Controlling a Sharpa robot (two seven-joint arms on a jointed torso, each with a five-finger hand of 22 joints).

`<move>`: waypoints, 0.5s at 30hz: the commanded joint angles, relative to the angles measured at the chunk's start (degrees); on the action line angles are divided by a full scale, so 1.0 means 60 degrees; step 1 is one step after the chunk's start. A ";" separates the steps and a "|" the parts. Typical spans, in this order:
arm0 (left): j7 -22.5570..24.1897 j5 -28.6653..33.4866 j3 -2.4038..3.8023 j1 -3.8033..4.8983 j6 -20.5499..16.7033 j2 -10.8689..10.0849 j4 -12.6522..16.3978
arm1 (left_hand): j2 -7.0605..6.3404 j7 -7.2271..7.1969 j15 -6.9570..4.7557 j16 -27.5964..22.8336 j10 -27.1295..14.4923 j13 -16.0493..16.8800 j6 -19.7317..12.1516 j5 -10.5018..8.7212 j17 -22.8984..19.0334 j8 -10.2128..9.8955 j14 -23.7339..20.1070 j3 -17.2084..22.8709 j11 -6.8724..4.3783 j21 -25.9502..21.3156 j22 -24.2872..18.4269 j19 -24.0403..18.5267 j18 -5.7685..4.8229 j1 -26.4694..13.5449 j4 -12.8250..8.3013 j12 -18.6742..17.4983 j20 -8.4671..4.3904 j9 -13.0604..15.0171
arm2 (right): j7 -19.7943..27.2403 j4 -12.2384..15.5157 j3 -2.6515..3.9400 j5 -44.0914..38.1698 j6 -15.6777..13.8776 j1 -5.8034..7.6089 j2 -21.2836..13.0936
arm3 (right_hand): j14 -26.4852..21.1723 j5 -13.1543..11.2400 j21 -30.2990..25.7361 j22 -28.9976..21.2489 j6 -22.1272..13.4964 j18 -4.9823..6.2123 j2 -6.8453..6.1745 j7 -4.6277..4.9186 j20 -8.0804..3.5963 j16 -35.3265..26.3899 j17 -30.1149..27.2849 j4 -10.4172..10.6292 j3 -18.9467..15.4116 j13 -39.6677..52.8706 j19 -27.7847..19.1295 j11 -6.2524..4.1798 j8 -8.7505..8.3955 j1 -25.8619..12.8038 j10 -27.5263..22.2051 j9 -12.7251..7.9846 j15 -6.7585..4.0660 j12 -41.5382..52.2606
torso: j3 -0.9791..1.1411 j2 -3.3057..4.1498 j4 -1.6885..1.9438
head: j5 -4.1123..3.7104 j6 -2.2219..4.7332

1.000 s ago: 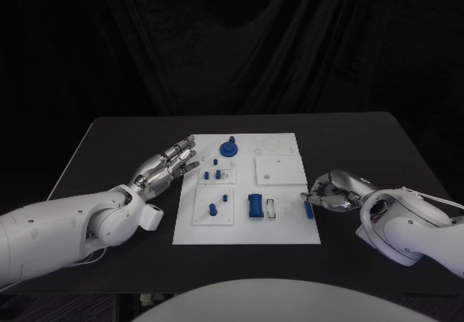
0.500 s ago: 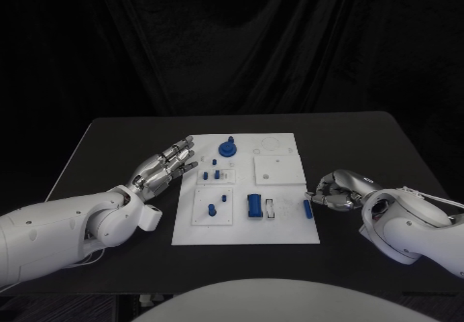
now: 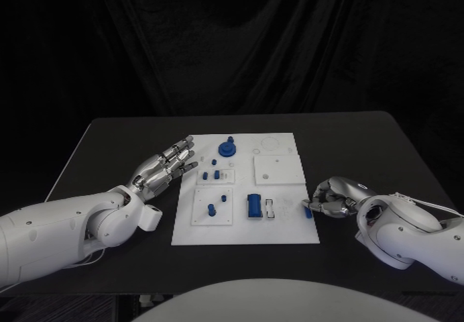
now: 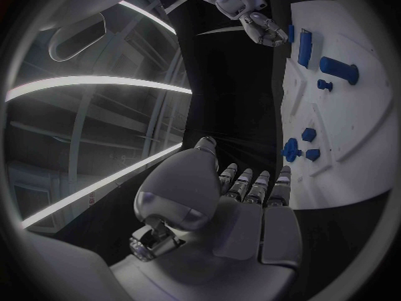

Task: Assemble the parts on the task board

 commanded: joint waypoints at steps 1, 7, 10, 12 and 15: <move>0.0689 -0.0015 0.0006 -0.0018 0.0098 0.0020 0.0002 | -0.0027 0.0077 0.0064 -0.0034 0.0009 0.0013 0.0017 0.0076 -0.0010 0.0042 0.0014 0.0075 0.0058 0.0041 0.0008 0.0017 0.0110 0.0106 -0.0016 0.0037 0.0053 0.0013 | -0.0204 -0.0029 0.0003 -0.0103 0.0118 -0.0045 0.0035 | 0.0848 -0.0031 0.0039 0.2067 0.0058 0.0041 0.0026 0.0000 -0.0052 0.0040 0.1685 -0.0003 0.0038 0.2516 0.0499 -0.0042 0.0041 0.0092 0.0993 0.0006 -0.0039 0.0026 | 0.0000 0.0001 0.0001 | -0.0008 -0.0002; 0.0675 -0.0015 0.0006 -0.0019 0.0101 0.0016 0.0005 | -0.0032 0.0090 0.0069 -0.0034 0.0017 0.0015 0.0022 0.0143 -0.0010 0.0042 0.0014 0.0119 0.0066 0.0044 0.0012 0.0020 0.0106 0.0156 -0.0043 0.0039 0.0054 0.0013 | -0.0238 -0.0049 0.0004 -0.0103 0.0265 -0.0085 0.0097 | 0.0845 0.0039 0.0023 0.2060 0.0064 0.0046 0.0033 -0.0013 -0.0066 0.0036 0.1674 -0.0068 0.0090 0.2516 0.0491 -0.0054 0.0012 0.0301 0.0993 -0.0014 -0.0053 0.0026 | 0.0000 0.0000 0.0003 | -0.0003 -0.0002; 0.0669 -0.0015 0.0006 -0.0019 0.0103 0.0008 0.0009 | -0.0034 0.0092 0.0070 -0.0034 0.0015 0.0014 0.0026 0.0163 -0.0010 0.0043 0.0014 0.0131 0.0068 0.0043 0.0008 0.0019 0.0105 0.0170 -0.0051 0.0039 0.0054 0.0014 | -0.0239 -0.0036 0.0004 -0.0103 0.0305 -0.0101 0.0118 | 0.0842 0.0129 0.0028 0.2061 0.0069 0.0044 0.0022 -0.0017 -0.0073 0.0031 0.1661 -0.0105 0.0114 0.2516 0.0492 -0.0059 -0.0013 0.0423 0.0993 -0.0034 -0.0058 0.0026 | -0.0002 -0.0001 0.0003 | 0.0016 -0.0002; 0.0664 -0.0015 0.0006 -0.0019 0.0106 0.0005 0.0011 | -0.0034 0.0092 0.0070 -0.0034 0.0015 0.0014 0.0026 0.0163 -0.0010 0.0043 0.0014 0.0131 0.0068 0.0043 0.0008 0.0019 0.0105 0.0170 -0.0051 0.0039 0.0054 0.0014 | -0.0236 -0.0027 0.0004 -0.0103 0.0314 -0.0110 0.0134 | 0.0842 0.0129 0.0028 0.2061 0.0069 0.0044 0.0022 -0.0017 -0.0073 0.0031 0.1661 -0.0105 0.0114 0.2516 0.0492 -0.0059 -0.0013 0.0423 0.0993 -0.0034 -0.0058 0.0026 | -0.0001 -0.0001 -0.0001 | 0.0024 -0.0002; 0.0655 -0.0015 0.0006 -0.0019 0.0111 0.0005 0.0012 | -0.0036 0.0096 0.0072 -0.0034 0.0016 0.0014 0.0022 0.0180 -0.0010 0.0042 0.0014 0.0141 0.0070 0.0044 0.0010 0.0020 0.0104 0.0182 -0.0057 0.0039 0.0054 0.0013 | -0.0232 -0.0025 0.0004 -0.0103 0.0329 -0.0119 0.0163 | 0.0842 0.0145 0.0037 0.2064 0.0084 0.0042 0.0009 -0.0023 -0.0077 0.0032 0.1663 -0.0143 0.0129 0.2516 0.0494 -0.0064 -0.0020 0.0512 0.0993 -0.0042 -0.0062 0.0026 | -0.0002 -0.0001 0.0001 | 0.0016 -0.0002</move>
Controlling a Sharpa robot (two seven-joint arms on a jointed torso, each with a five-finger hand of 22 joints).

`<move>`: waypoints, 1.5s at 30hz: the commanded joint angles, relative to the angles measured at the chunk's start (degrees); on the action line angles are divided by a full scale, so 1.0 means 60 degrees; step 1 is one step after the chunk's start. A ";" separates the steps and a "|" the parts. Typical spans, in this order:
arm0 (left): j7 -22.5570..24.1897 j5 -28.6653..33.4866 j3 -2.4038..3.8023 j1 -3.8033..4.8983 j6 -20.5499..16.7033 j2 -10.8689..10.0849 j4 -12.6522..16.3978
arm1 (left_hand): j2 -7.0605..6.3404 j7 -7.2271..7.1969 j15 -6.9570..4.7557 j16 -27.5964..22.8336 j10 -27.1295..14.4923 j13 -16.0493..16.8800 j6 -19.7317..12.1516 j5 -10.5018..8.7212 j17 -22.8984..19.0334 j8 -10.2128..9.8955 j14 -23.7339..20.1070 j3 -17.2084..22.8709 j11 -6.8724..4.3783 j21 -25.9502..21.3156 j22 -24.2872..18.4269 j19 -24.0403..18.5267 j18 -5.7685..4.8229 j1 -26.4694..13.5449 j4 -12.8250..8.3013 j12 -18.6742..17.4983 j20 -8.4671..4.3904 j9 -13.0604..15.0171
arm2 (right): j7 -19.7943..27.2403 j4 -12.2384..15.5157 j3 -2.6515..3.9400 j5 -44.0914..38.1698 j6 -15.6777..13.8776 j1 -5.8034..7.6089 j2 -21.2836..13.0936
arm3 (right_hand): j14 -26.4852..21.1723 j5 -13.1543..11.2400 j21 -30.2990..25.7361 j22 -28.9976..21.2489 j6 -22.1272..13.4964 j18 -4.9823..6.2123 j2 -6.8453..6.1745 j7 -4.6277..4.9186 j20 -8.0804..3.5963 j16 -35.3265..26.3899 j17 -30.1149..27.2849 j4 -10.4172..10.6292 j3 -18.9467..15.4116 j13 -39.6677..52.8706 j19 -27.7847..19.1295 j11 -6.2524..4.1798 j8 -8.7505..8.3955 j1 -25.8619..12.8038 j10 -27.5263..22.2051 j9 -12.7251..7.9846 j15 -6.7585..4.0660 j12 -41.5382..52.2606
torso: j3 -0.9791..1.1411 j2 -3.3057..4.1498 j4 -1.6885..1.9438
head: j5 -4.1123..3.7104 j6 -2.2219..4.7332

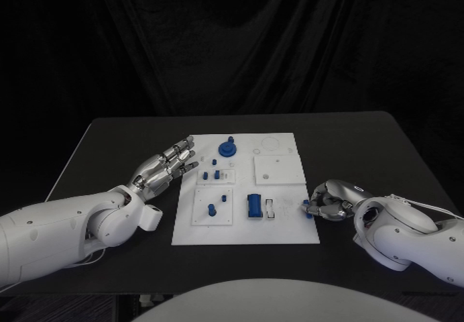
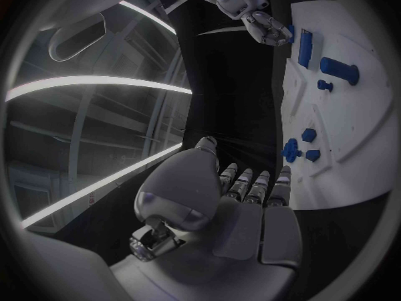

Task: Assemble the parts on the task board

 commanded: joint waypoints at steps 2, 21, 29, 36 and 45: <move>0.0647 -0.0015 0.0006 -0.0019 0.0110 0.0004 0.0012 | -0.0026 0.0063 0.0074 -0.0034 0.0013 0.0014 -0.0011 0.0077 -0.0009 0.0042 0.0014 0.0092 0.0072 0.0044 0.0011 0.0020 0.0104 0.0102 -0.0009 0.0038 0.0055 0.0014 | -0.0204 0.0023 0.0003 -0.0082 0.0146 -0.0034 0.0039 | 0.0842 0.0061 0.0030 0.2062 0.0102 0.0043 0.0027 -0.0027 -0.0067 0.0033 0.1662 -0.0061 0.0034 0.2509 0.0478 -0.0070 -0.0020 0.0168 0.0993 -0.0021 -0.0065 0.0026 | -0.0002 0.0002 0.0005 | 0.0000 -0.0002; 0.0515 -0.0015 0.0006 -0.0022 0.0155 0.0047 -0.0010 | -0.0025 0.0077 0.0085 -0.0034 0.0012 0.0014 -0.0023 0.0128 -0.0009 0.0039 0.0014 0.0127 0.0079 0.0047 0.0013 0.0022 0.0100 0.0140 -0.0032 0.0038 0.0059 0.0012 | -0.0238 0.0005 0.0004 -0.0082 0.0249 -0.0053 0.0315 | 0.0830 0.0203 -0.0008 0.2047 0.0092 0.0053 0.0058 -0.0032 -0.0097 0.0012 0.1608 -0.0294 0.0206 0.2509 0.0458 -0.0085 -0.0163 0.0701 0.0993 -0.0126 -0.0090 0.0026 | 0.0000 -0.0001 0.0001 | -0.0022 -0.0002; 0.0452 -0.0015 0.0006 -0.0023 0.0194 0.0065 -0.0012 | -0.0025 0.0179 0.0119 -0.0034 0.0029 0.0018 -0.0011 0.0158 -0.0009 0.0042 0.0014 0.0188 0.0134 0.0055 0.0025 0.0032 0.0087 0.0187 -0.0053 0.0042 0.0069 0.0014 | -0.0512 -0.0127 0.0005 -0.0082 0.0755 -0.0056 0.0523 | 0.0805 0.0600 -0.0092 0.2018 -0.0130 0.0070 -0.0012 0.0137 -0.0016 -0.0041 0.1488 -0.0330 0.0283 0.2509 0.0419 0.0056 -0.0673 0.0851 0.0993 -0.0540 0.0021 0.0026 | 0.0001 0.0003 0.0009 | -0.0004 -0.0002; 0.0450 -0.0015 0.0006 -0.0025 0.0247 0.0069 -0.0014 | -0.0039 0.0305 0.0171 -0.0008 0.0222 0.0062 0.0084 0.0070 0.0010 0.0061 0.0054 0.0177 0.0279 0.0064 0.0030 0.0040 0.0044 0.0102 0.0068 0.0090 0.0081 0.0029 | -0.0672 -0.0229 0.0005 -0.0239 0.1009 -0.0059 0.0644 | 0.0800 0.1416 -0.0083 0.2022 -0.0135 0.0068 -0.0137 0.0195 0.0052 -0.0051 0.1465 -0.0904 0.0573 0.2509 0.0421 0.0115 -0.0709 0.1457 0.0993 -0.0666 0.0080 0.0026 | 0.0001 0.0004 0.0003 | 0.0000 -0.0002; 0.0459 -0.0015 0.0006 -0.0028 0.0268 0.0070 -0.0030 | -0.0041 0.0340 0.0162 0.0004 0.0497 0.0126 0.0122 0.0068 0.0019 0.0068 0.0073 0.0169 0.0360 0.0070 0.0035 0.0046 0.0035 0.0075 0.0089 0.0178 0.0076 0.0035 | -0.0768 -0.0311 0.0006 -0.0336 0.1155 -0.0073 0.0751 | 0.0797 0.1258 -0.0096 0.2020 -0.0274 0.0071 -0.0234 0.0215 0.0067 -0.0057 0.1454 -0.1296 0.1393 0.2509 0.0417 0.0130 -0.0485 0.1649 0.0993 -0.0586 0.0092 0.0026 | 0.0001 0.0002 0.0001 | 0.0002 -0.0002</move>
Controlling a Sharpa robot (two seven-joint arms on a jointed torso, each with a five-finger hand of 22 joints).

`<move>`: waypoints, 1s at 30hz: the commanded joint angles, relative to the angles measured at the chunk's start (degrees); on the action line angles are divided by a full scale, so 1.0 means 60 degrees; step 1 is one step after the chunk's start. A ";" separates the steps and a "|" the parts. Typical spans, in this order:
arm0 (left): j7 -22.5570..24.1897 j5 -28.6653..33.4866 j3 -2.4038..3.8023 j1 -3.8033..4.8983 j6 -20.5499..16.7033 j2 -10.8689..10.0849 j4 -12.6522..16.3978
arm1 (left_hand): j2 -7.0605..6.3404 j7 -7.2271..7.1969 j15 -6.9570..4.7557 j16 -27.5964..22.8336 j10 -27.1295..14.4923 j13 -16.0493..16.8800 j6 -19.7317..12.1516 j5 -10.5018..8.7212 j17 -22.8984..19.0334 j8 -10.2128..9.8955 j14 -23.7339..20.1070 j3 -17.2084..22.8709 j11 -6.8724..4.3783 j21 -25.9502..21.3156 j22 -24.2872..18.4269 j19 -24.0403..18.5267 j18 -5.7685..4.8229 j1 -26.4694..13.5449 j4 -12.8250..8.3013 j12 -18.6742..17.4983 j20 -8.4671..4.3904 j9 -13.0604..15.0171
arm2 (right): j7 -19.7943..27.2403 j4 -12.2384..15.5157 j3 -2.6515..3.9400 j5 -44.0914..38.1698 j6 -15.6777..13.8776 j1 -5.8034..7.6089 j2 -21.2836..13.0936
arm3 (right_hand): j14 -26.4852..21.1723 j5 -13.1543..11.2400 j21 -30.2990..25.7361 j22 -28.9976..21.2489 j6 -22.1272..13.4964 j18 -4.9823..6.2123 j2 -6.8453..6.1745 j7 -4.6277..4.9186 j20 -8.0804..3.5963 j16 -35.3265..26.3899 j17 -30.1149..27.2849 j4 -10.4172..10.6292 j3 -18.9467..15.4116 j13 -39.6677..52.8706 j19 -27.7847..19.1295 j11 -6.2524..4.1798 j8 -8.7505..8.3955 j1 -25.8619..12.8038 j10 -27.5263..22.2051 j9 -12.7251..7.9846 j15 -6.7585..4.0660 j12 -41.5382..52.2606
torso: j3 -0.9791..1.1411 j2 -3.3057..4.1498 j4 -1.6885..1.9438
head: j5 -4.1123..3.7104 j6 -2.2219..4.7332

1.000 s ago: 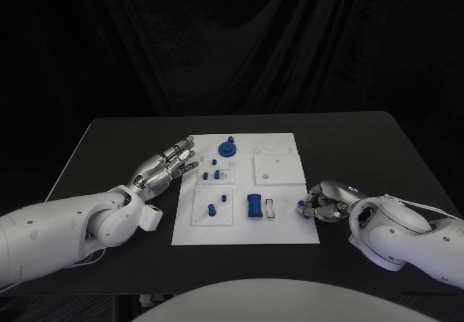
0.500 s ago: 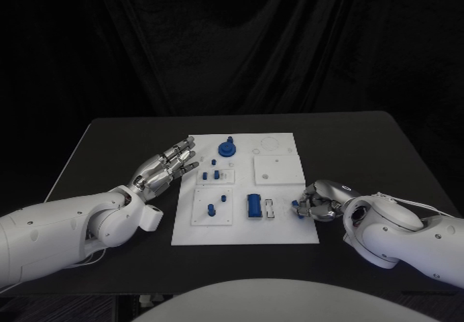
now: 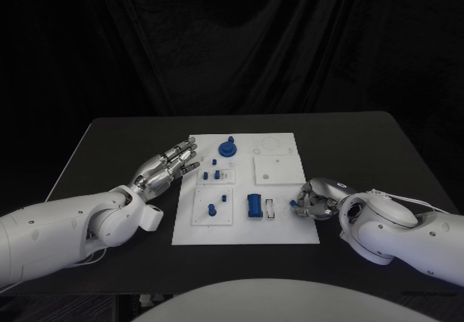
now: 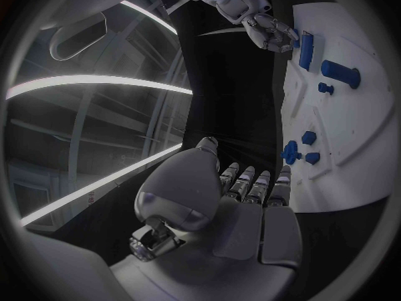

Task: Assemble the parts on the task board

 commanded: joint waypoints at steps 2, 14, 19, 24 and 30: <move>0.0461 -0.0016 0.0006 -0.0022 0.0173 0.0018 0.0000 | -0.0003 0.0069 0.0057 0.0005 0.0053 0.0009 -0.0011 -0.0063 0.0011 0.0031 0.0039 0.0003 0.0021 0.0032 0.0013 0.0013 0.0036 -0.0040 0.0047 0.0038 0.0041 0.0014 | -0.0678 -0.0140 -0.0111 -0.0105 0.0684 -0.0122 0.0024 | 0.0799 0.0069 -0.0031 0.2021 -0.0055 0.0071 -0.0052 0.0026 0.0068 -0.0055 0.1458 -0.0449 0.0570 0.2513 0.0417 0.0074 0.0068 0.0059 0.0979 -0.0396 0.0091 0.0026 | 0.0002 0.0000 -0.0001 | 0.0007 -0.0002; 0.0464 -0.0016 0.0005 -0.0040 0.0180 0.0003 -0.0019 | -0.0005 0.0114 0.0057 0.0008 0.0061 0.0011 0.0054 -0.0063 0.0012 0.0045 0.0042 0.0000 0.0044 0.0034 0.0014 0.0016 0.0034 -0.0050 0.0053 0.0049 0.0042 0.0025 | -0.0421 -0.0119 -0.0110 -0.0221 0.0404 -0.0148 0.0019 | 0.0812 -0.0256 0.0058 0.2054 0.0017 0.0047 -0.0162 0.0028 0.0075 -0.0027 0.1520 -0.0899 0.1279 0.2513 0.0454 0.0078 0.0326 0.0095 0.0979 -0.0341 0.0096 0.0026 | 0.0001 -0.0002 -0.0005 | 0.0031 -0.0002; 0.0465 -0.0017 0.0005 -0.0048 0.0187 0.0004 -0.0020 | -0.0005 0.0114 0.0057 0.0008 0.0061 0.0011 0.0054 -0.0063 0.0012 0.0045 0.0042 0.0000 0.0044 0.0034 0.0014 0.0016 0.0034 -0.0050 0.0053 0.0049 0.0042 0.0025 | -0.0213 -0.0041 -0.0110 -0.0053 0.0085 -0.0151 -0.0015 | 0.0818 -0.0330 0.0089 0.2065 0.0037 0.0040 -0.0167 0.0022 0.0074 -0.0014 0.1549 -0.0921 0.1336 0.2513 0.0468 0.0074 0.0360 0.0046 0.0979 -0.0338 0.0094 0.0026 | 0.0002 0.0000 -0.0006 | 0.0043 -0.0002; 0.0459 -0.0017 0.0005 -0.0055 0.0203 0.0003 -0.0025 | -0.0006 0.0135 0.0058 0.0009 0.0060 0.0011 0.0056 -0.0063 0.0013 0.0046 0.0043 -0.0001 0.0042 0.0034 0.0013 0.0016 0.0032 -0.0054 0.0054 0.0053 0.0041 0.0025 | 0.0035 0.0158 -0.0109 0.0372 -0.0223 -0.0153 -0.0097 | 0.0819 -0.0563 0.0091 0.2065 -0.0001 0.0041 -0.0228 0.0005 0.0069 -0.0011 0.1546 -0.0864 0.1390 0.2513 0.0471 0.0062 0.0389 -0.0230 0.0979 -0.0355 0.0086 0.0026 | 0.0005 -0.0001 -0.0004 | 0.0073 -0.0002; 0.0456 -0.0017 0.0005 -0.0067 0.0214 0.0002 -0.0032 | -0.0005 0.0146 0.0059 0.0009 0.0060 0.0011 0.0062 -0.0062 0.0013 0.0047 0.0044 0.0000 0.0041 0.0035 0.0013 0.0016 0.0032 -0.0055 0.0054 0.0055 0.0042 0.0026 | 0.0510 0.0353 -0.0102 0.1723 -0.0677 -0.0153 -0.0211 | 0.0816 -0.0750 0.0061 0.2053 -0.0042 0.0050 -0.0242 -0.0010 0.0061 -0.0018 0.1525 -0.0715 0.1399 0.2513 0.0462 0.0051 0.0404 -0.0556 0.0979 -0.0381 0.0077 0.0026 | 0.0007 -0.0007 -0.0010 | 0.0067 -0.0002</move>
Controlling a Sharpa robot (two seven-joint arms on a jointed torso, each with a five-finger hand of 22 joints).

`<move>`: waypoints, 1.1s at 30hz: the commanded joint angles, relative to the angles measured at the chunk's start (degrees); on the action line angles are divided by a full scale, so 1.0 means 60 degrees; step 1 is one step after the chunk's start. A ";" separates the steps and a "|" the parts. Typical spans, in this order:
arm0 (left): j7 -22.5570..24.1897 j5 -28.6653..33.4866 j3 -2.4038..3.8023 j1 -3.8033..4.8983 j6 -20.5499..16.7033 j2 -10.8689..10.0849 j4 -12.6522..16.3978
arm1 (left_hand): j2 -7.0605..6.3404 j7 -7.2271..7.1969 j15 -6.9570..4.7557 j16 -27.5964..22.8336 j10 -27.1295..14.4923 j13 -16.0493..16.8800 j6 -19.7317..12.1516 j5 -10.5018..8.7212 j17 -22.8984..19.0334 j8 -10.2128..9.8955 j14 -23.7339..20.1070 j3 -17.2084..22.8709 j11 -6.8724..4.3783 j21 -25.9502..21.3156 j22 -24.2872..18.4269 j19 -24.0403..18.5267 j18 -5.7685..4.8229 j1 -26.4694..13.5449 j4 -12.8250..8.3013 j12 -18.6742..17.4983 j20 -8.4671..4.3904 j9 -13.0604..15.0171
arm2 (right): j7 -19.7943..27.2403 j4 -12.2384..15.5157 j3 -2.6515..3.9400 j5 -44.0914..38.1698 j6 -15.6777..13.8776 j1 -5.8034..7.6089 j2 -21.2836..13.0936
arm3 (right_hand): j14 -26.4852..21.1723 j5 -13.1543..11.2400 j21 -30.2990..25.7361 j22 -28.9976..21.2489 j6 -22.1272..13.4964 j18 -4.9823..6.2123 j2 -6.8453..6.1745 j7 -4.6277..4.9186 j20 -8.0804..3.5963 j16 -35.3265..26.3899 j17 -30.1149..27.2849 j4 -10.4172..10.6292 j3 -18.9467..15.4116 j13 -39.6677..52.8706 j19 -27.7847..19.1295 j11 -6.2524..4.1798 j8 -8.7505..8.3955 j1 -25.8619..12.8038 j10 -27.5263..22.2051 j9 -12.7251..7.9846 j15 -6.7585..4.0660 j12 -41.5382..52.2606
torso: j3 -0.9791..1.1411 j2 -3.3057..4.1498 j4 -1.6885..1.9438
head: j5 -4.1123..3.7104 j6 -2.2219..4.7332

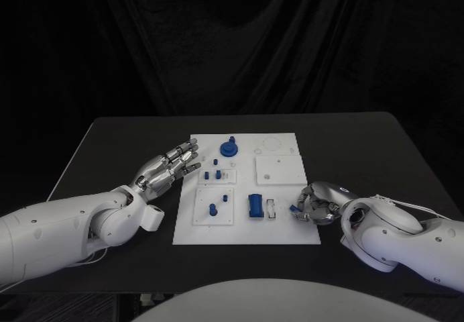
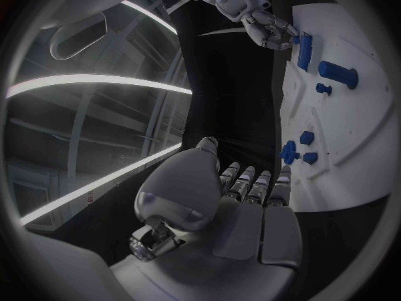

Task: Assemble the parts on the task board

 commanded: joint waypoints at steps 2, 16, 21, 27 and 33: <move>0.0453 -0.0017 0.0006 -0.0024 0.0159 0.0008 -0.0002 | -0.0003 0.0090 0.0028 0.0010 0.0028 0.0013 -0.0015 -0.0061 0.0007 0.0049 0.0012 0.0001 0.0004 0.0036 0.0016 0.0018 0.0030 -0.0058 0.0054 0.0059 0.0044 0.0010 | 0.0415 0.0087 -0.0037 0.1534 -0.0469 -0.0066 -0.0074 | 0.0784 -0.0081 -0.0050 0.2036 -0.0060 0.0062 -0.0001 -0.0028 0.0058 -0.0030 0.1493 0.0006 0.0096 0.2515 0.0445 0.0017 0.0028 -0.0146 0.1013 0.0013 0.0048 0.0026 | -0.0001 -0.0005 -0.0004 | 0.0000 -0.0002; 0.0437 -0.0017 0.0006 -0.0034 0.0163 0.0004 0.0002 | -0.0001 0.0143 0.0034 0.0011 0.0023 0.0013 -0.0020 -0.0060 0.0008 0.0048 0.0013 0.0004 -0.0009 0.0038 0.0020 0.0021 0.0028 -0.0062 0.0054 0.0064 0.0046 0.0008 | 0.0902 0.0257 -0.0004 0.2832 -0.0912 -0.0060 -0.0077 | 0.0780 -0.0119 -0.0081 0.2025 -0.0108 0.0070 0.0010 -0.0018 0.0057 -0.0039 0.1471 0.0040 0.0108 0.2515 0.0435 0.0023 -0.0005 -0.0226 0.1013 -0.0019 0.0049 0.0026 | -0.0008 -0.0002 0.0006 | 0.0007 -0.0002; 0.0436 -0.0017 0.0006 -0.0035 0.0164 0.0006 0.0003 | -0.0001 0.0177 0.0038 0.0012 0.0021 0.0013 -0.0015 -0.0061 0.0008 0.0048 0.0014 0.0005 -0.0017 0.0040 0.0021 0.0023 0.0026 -0.0065 0.0055 0.0068 0.0048 0.0008 | 0.1141 0.0188 -0.0001 0.3498 -0.1122 -0.0059 0.0003 | 0.0773 -0.0156 -0.0132 0.2006 -0.0125 0.0083 0.0069 -0.0014 0.0057 -0.0054 0.1432 0.0093 0.0129 0.2515 0.0416 0.0026 -0.0009 -0.0307 0.1013 -0.0035 0.0052 0.0026 | -0.0009 -0.0001 0.0002 | 0.0001 -0.0002; 0.0445 -0.0016 0.0006 -0.0035 0.0155 0.0012 0.0005 | -0.0001 0.0170 0.0041 0.0013 0.0018 0.0012 -0.0056 -0.0061 0.0008 0.0039 0.0014 0.0007 -0.0017 0.0040 0.0022 0.0024 0.0025 -0.0065 0.0053 0.0070 0.0050 0.0001 | 0.1452 0.0048 0.0006 0.3960 -0.1452 -0.0058 0.0135 | 0.0770 -0.0166 -0.0146 0.2001 -0.0163 0.0087 0.0116 -0.0007 0.0060 -0.0061 0.1414 0.0191 0.0127 0.2515 0.0412 0.0032 -0.0006 -0.0471 0.1013 -0.0052 0.0056 0.0026 | -0.0007 -0.0001 -0.0001 | -0.0003 -0.0002; 0.0466 -0.0017 0.0006 -0.0036 0.0145 -0.0002 0.0026 | 0.0000 0.0155 0.0043 0.0011 0.0012 0.0011 -0.0073 -0.0058 0.0007 0.0034 0.0011 0.0010 -0.0014 0.0040 0.0020 0.0024 0.0023 -0.0064 0.0051 0.0071 0.0050 -0.0002 | 0.1724 -0.0099 0.0012 0.4470 -0.1674 -0.0058 0.0306 | 0.0760 -0.0147 -0.0206 0.1980 -0.0192 0.0102 0.0160 -0.0001 0.0063 -0.0083 0.1360 0.0265 0.0131 0.2515 0.0390 0.0038 -0.0010 -0.0584 0.1013 -0.0070 0.0060 0.0026 | -0.0006 -0.0004 0.0002 | -0.0024 -0.0002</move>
